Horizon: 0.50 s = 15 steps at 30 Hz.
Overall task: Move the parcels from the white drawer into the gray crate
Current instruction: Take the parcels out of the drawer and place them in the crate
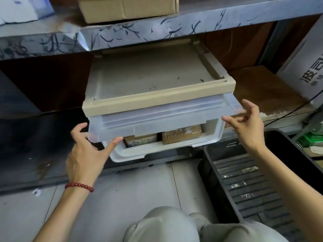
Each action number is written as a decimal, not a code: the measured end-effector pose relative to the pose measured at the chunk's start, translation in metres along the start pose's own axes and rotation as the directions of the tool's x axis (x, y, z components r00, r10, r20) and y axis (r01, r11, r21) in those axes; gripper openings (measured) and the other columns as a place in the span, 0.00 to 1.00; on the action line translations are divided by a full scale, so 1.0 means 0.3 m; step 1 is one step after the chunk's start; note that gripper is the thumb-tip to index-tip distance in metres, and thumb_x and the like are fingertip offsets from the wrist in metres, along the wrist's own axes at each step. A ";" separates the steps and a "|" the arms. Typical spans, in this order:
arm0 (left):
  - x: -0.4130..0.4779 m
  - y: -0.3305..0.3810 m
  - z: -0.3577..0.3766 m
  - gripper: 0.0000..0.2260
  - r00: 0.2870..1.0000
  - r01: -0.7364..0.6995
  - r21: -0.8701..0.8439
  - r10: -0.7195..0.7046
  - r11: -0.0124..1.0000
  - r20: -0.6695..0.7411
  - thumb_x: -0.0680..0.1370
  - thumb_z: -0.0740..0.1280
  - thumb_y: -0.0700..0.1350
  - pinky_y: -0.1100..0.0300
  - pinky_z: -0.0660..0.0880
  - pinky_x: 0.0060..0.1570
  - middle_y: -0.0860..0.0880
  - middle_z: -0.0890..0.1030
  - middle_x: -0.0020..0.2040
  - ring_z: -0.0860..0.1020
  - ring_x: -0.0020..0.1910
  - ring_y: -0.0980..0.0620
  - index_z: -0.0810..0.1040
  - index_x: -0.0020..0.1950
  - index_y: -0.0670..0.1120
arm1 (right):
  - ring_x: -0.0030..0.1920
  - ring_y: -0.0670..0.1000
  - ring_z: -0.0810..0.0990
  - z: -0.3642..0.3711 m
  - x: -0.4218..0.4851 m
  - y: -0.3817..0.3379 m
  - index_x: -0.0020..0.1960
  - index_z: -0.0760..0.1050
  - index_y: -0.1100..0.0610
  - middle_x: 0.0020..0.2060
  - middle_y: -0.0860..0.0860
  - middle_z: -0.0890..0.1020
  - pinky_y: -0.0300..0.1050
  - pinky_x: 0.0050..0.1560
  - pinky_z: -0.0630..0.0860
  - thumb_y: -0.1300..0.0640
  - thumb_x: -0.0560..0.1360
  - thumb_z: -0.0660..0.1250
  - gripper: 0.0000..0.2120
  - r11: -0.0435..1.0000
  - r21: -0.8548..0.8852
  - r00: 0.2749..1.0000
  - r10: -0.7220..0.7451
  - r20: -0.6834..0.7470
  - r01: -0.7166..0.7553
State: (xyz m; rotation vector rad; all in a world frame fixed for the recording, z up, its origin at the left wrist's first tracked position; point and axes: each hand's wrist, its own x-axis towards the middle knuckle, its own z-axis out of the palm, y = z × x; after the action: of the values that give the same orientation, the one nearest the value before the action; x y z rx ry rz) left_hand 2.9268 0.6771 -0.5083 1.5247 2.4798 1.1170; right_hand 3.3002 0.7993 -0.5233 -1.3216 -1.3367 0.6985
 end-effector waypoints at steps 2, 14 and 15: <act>0.044 0.017 0.014 0.45 1.000 0.008 0.036 -0.007 0.999 -0.030 0.63 0.69 0.69 0.56 0.70 0.33 0.45 0.78 0.54 0.78 0.47 0.43 0.57 0.70 0.47 | 0.41 0.49 0.79 0.024 0.047 0.007 0.74 0.57 0.56 0.42 0.45 0.74 0.50 0.55 0.78 0.55 0.67 0.76 0.42 1.000 0.024 1.000 -0.008 -0.003 0.008; 0.191 0.102 0.085 0.42 0.977 -0.036 0.063 0.048 0.997 -0.209 0.68 0.73 0.62 0.40 0.70 0.60 0.44 0.64 0.72 0.66 0.68 0.41 0.60 0.74 0.47 | 0.34 0.37 0.73 0.161 0.154 0.018 0.69 0.60 0.57 0.42 0.49 0.74 0.28 0.42 0.72 0.52 0.72 0.74 0.33 0.999 0.024 0.992 -0.032 -0.119 0.035; 0.190 0.109 0.087 0.41 0.977 -0.019 0.067 0.033 0.998 -0.212 0.67 0.73 0.62 0.40 0.70 0.59 0.44 0.64 0.72 0.67 0.67 0.41 0.60 0.73 0.47 | 0.35 0.38 0.73 0.163 0.152 0.020 0.69 0.60 0.56 0.42 0.49 0.74 0.28 0.42 0.72 0.52 0.72 0.74 0.33 0.999 0.027 0.993 -0.024 -0.115 0.027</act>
State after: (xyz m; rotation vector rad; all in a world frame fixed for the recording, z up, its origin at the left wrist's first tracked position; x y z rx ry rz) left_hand 2.9320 0.7451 -0.4897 1.5327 2.6648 1.2802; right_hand 3.2654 0.8566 -0.5283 -1.3002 -1.2451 0.6129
